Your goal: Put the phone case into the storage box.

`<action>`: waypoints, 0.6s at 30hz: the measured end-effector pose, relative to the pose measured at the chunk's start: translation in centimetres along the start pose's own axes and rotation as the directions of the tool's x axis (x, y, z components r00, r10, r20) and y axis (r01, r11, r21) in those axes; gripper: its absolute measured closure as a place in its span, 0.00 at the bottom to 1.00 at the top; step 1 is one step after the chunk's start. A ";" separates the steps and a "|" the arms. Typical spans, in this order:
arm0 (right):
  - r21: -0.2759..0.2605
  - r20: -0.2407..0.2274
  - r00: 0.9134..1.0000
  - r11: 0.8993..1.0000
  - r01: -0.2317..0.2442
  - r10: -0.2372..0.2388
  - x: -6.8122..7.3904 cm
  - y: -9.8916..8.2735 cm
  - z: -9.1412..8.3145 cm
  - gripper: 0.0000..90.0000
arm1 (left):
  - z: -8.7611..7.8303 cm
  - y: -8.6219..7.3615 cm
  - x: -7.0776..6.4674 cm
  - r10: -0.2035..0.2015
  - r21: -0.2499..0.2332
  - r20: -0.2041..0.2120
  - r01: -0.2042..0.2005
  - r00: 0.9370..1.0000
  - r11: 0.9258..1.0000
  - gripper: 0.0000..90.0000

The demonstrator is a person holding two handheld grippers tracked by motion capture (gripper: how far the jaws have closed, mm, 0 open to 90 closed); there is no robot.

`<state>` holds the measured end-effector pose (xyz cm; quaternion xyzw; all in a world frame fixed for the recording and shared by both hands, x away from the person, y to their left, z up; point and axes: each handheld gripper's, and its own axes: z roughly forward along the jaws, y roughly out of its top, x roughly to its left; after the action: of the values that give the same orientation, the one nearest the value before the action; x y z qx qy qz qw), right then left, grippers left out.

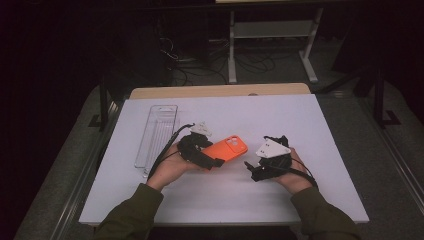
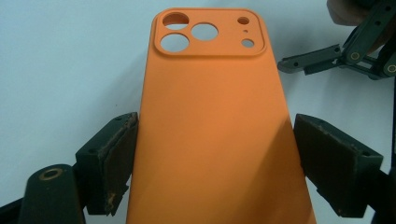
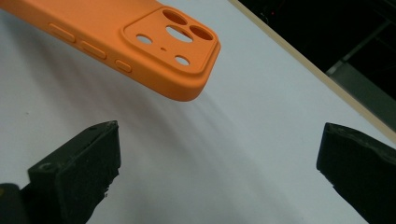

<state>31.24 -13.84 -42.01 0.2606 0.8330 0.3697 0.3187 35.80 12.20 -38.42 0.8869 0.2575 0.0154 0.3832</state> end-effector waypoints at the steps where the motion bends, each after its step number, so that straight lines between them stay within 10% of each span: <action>1: 0.001 0.000 1.000 1.000 0.002 -0.002 0.0 0.0 0.0 0.00 | 0.0 0.0 0.0 0.000 0.000 0.001 0.000 1.000 1.000 0.18; 18: 0.017 0.041 0.994 0.995 0.101 -0.102 0.7 0.2 0.1 0.00 | 0.0 0.1 0.1 0.020 -0.004 0.003 -0.020 1.000 1.000 0.18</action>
<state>30.91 -13.18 -42.16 0.2278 0.8411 0.3413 0.3523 35.88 12.19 -38.36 0.8887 0.2480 0.0184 0.3852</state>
